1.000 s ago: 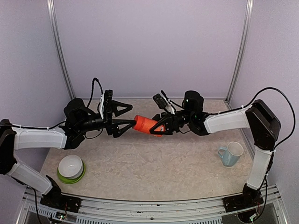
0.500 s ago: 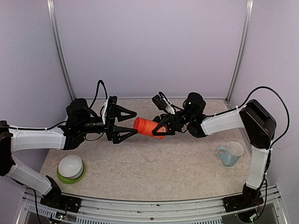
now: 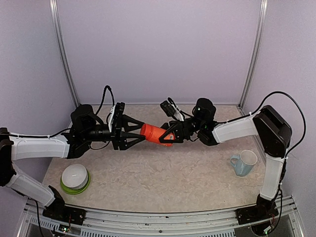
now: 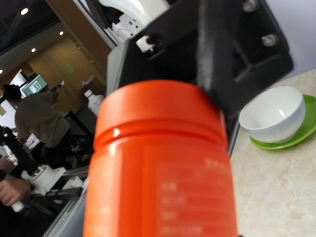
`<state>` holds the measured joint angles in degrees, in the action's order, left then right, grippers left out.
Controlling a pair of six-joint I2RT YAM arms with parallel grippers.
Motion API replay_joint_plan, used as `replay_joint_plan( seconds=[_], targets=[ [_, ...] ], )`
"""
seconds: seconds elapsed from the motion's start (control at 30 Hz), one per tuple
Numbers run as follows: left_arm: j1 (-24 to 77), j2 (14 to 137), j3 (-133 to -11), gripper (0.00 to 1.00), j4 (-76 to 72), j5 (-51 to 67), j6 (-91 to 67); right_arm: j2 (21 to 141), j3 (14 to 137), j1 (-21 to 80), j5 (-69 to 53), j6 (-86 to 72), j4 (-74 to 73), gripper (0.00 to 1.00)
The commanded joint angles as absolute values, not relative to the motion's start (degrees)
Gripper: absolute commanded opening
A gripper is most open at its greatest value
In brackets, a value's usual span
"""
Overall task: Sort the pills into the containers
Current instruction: Unscrew the lid of the pill bottle from the pill bottle.
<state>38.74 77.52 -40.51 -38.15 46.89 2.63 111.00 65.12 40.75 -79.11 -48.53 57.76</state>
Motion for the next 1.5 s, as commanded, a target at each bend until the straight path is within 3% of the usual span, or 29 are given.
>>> replay_joint_plan(
  seconds=[0.0,0.13,0.33,0.5,0.63,0.83,0.97,1.2,1.27,1.47],
  targets=[
    [39.22,77.84,-41.22,0.48,-40.27,45.91,1.48,110.41,67.14,40.39,-76.47,-43.46,52.55,0.18],
    [39.37,78.30,-41.57,0.37,-40.11,45.00,0.91,109.18,67.28,39.95,-74.64,-39.48,48.18,0.18],
    [39.39,79.47,-41.59,0.37,-42.21,39.63,-5.04,106.89,67.46,39.73,-69.82,-30.21,39.31,0.18],
    [39.50,82.97,-42.18,0.39,-47.81,34.98,-22.61,103.09,66.36,39.73,-62.73,-18.00,32.00,0.18],
    [40.46,85.45,-42.03,0.35,-50.87,31.12,-34.94,99.60,64.88,40.32,-53.47,-9.85,27.68,0.17],
    [42.18,84.31,-43.10,0.32,-45.66,23.36,-40.55,95.12,62.41,43.57,-37.64,0.13,25.00,0.17],
    [42.21,82.87,-43.32,0.48,-45.09,22.55,-40.90,93.89,60.63,44.10,-36.72,-0.25,27.61,0.17],
    [41.75,80.86,-44.21,0.95,-44.70,21.82,-36.11,94.49,60.85,44.82,-42.71,-4.69,29.92,0.17],
    [41.50,81.30,-44.69,0.99,-46.04,22.91,-36.35,95.08,61.05,45.35,-43.35,-5.60,30.71,0.17],
    [41.48,83.33,-45.34,0.99,-50.99,25.04,-37.92,96.90,61.34,46.48,-42.82,-8.69,33.39,0.17]
  ],
)
